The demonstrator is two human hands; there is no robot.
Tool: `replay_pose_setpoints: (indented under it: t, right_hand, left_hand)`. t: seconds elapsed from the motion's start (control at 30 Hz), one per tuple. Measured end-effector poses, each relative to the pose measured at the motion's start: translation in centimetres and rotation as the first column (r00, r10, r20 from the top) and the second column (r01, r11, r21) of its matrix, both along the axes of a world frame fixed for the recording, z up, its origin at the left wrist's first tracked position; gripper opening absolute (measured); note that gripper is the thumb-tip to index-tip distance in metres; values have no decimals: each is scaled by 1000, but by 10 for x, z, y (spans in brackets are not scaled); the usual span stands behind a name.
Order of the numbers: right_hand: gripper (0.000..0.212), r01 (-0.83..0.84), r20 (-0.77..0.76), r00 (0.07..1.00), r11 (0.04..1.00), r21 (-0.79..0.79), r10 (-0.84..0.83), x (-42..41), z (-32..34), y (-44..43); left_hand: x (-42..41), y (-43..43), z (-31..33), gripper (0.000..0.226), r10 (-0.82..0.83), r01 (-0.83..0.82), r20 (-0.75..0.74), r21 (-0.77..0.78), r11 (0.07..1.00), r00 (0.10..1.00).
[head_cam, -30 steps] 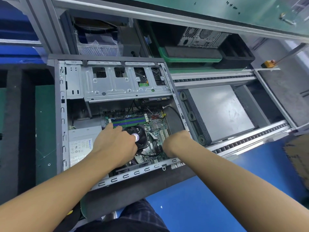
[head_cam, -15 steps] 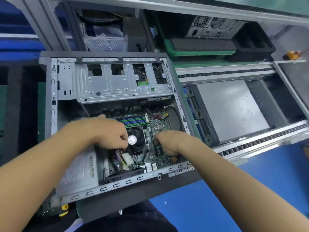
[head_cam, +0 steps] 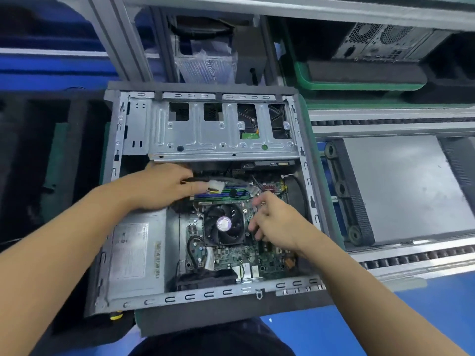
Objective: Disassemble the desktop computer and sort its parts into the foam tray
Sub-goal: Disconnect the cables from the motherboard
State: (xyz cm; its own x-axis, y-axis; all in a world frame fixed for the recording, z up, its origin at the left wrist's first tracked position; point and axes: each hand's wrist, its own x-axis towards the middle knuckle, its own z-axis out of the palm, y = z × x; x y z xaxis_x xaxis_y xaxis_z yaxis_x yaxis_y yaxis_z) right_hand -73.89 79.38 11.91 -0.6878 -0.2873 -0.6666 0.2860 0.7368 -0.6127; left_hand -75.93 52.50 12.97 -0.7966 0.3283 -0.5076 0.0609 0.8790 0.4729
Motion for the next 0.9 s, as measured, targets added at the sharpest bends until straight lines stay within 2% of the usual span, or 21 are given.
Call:
replay_pose_setpoints:
  t: [0.1, 0.2, 0.27, 0.37, 0.43, 0.47, 0.53, 0.57, 0.63, 0.7, 0.8, 0.9]
  right_hand:
    - [26, 44, -31, 999, 999, -2, -44, -8, -3, 0]
    - [27, 38, -29, 999, 999, 26, -37, -12, -5, 1]
    - [25, 24, -20, 1000, 999, 30, -24, -12, -7, 1]
    - [22, 21, -38, 999, 999, 33, -20, -10, -9, -1]
    - [20, 22, -62, 998, 998, 52, -19, -8, -9, -2]
    - [20, 31, -75, 997, 998, 56, -27, -8, -9, -2]
    - [18, 52, -109, 993, 996, 70, -44, -9, -8, -1]
    - [17, 61, -131, 990, 995, 83, -50, -9, -7, -1]
    - [17, 59, -180, 983, 990, 127, -35, -8, -6, 0]
    - [21, 10, -215, 976, 983, 182, 30, -6, -6, 0]
    - [22, -87, -242, 958, 962, 259, 152, -2, -5, 0]
    - [20, -193, -300, 914, 944, 268, 272, 2, -5, -3]
  left_hand:
    - [-2, 14, -3, 76, 110, -113, -27, -193, 975, 994]
    - [-13, 27, -1, 82, 149, -122, 105, -231, 965, 983]
    - [-18, 33, -7, 76, 186, -134, 147, -308, 942, 971]
    - [-21, 48, -26, 41, 128, -75, 61, -542, 837, 990]
    - [-29, 58, -30, 63, 86, 20, 147, -601, 799, 985]
    - [-33, 62, -29, 66, 99, 40, 187, -623, 781, 977]
    - [-42, 70, -29, 44, 127, 27, 186, -658, 753, 974]
    - [-43, 71, -31, 34, 139, 0, 155, -668, 744, 978]
    - [-44, 69, -37, 36, 172, -58, 119, -639, 767, 978]
    - [-43, 67, -35, 30, 159, -25, 174, -594, 804, 972]
    - [-39, 63, -22, 45, 197, -52, 248, -491, 869, 949]
    - [-20, 58, -8, 49, 156, -84, 138, -426, 901, 978]
